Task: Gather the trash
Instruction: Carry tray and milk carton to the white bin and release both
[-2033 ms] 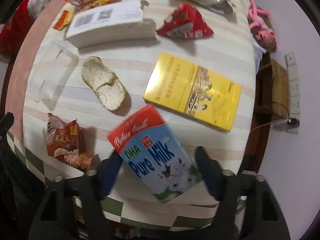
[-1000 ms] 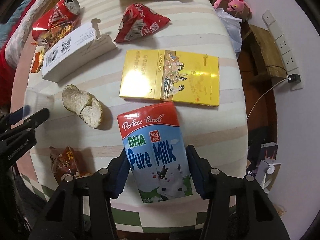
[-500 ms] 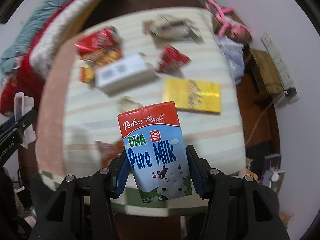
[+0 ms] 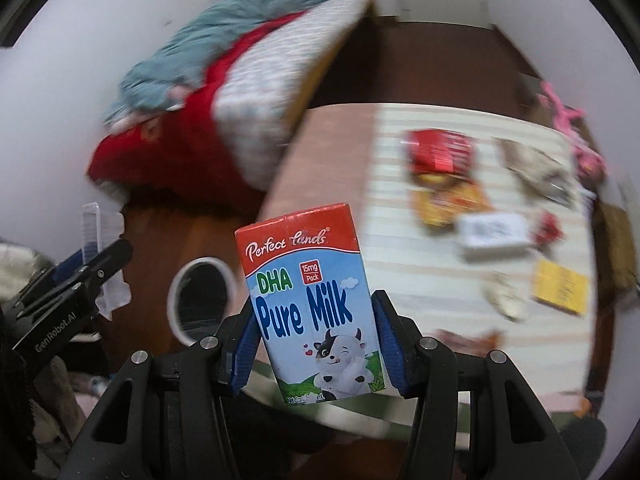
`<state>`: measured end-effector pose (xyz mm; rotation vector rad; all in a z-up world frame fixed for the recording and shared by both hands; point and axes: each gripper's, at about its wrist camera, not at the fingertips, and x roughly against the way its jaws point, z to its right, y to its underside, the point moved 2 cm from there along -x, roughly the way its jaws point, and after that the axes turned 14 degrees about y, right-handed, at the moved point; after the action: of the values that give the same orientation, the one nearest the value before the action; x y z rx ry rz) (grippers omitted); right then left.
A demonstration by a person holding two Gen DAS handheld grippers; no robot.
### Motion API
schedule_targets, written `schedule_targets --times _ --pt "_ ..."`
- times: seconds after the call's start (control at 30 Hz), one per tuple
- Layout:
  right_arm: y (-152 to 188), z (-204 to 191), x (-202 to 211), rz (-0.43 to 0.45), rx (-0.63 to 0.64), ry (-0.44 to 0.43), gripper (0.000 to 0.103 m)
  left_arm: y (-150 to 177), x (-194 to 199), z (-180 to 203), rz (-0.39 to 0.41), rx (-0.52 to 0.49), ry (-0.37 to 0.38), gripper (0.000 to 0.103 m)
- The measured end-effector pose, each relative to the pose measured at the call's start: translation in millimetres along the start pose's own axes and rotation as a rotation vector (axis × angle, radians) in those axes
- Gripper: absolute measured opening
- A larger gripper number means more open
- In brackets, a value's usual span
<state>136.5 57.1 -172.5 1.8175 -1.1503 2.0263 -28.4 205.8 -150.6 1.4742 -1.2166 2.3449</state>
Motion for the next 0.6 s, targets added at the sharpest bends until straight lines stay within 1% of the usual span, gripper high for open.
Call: schedule_targets --times 0.07,0.1,0.17,0.23,0.3,0.37,0.4,0.47,0.53,0.57,0.6 --pt "-6.4 -43.8 -20.6 -0.041 0.039 -0.051 0.055 2.0 -4.8 -43.6 -0.018 0.080 -0.001 0.056" --pt "-8.9 -61.3 -30.2 -0.057 0.055 -0.063 0.055 3.8 -9.8 -64.6 -0.036 0.123 0.007 0.056" --pt "-10.9 -102.0 -55.8 -0.092 0.101 -0.088 0.055 9.9 -24.9 -111.3 -0.074 0.227 0.040 0.056" --pt "-11.7 -147.0 -89.2 -0.150 0.146 -0.111 0.055 18.6 -46.4 -157.1 -0.120 0.318 0.066 0.056" --pt "-11.9 -186.0 -125.5 -0.209 0.183 -0.116 0.055 27.7 -66.3 -193.6 -0.162 0.384 0.077 0.056" --pt "-12.2 -213.1 -156.1 -0.260 0.211 -0.116 0.055 36.1 -87.8 -222.9 -0.216 0.438 0.099 0.058" --pt "-11.3 -230.1 -177.0 -0.296 0.223 -0.108 0.055 41.0 -97.6 -237.4 -0.237 0.471 0.098 0.058" --pt "-9.4 -250.2 -202.9 -0.342 0.239 -0.121 0.055 49.0 -111.4 -259.6 -0.264 0.521 0.089 0.058" --pt "-8.4 -269.7 -230.5 -0.381 0.251 -0.115 0.055 57.2 -122.6 -278.3 -0.285 0.563 0.071 0.071" --pt "-6.4 -278.2 -241.6 -0.399 0.266 -0.120 0.055 59.4 -124.8 -285.3 -0.288 0.579 0.060 0.087" --pt "-4.6 -287.6 -254.2 -0.418 0.276 -0.114 0.055 62.2 -126.8 -292.5 -0.288 0.600 0.052 0.099"
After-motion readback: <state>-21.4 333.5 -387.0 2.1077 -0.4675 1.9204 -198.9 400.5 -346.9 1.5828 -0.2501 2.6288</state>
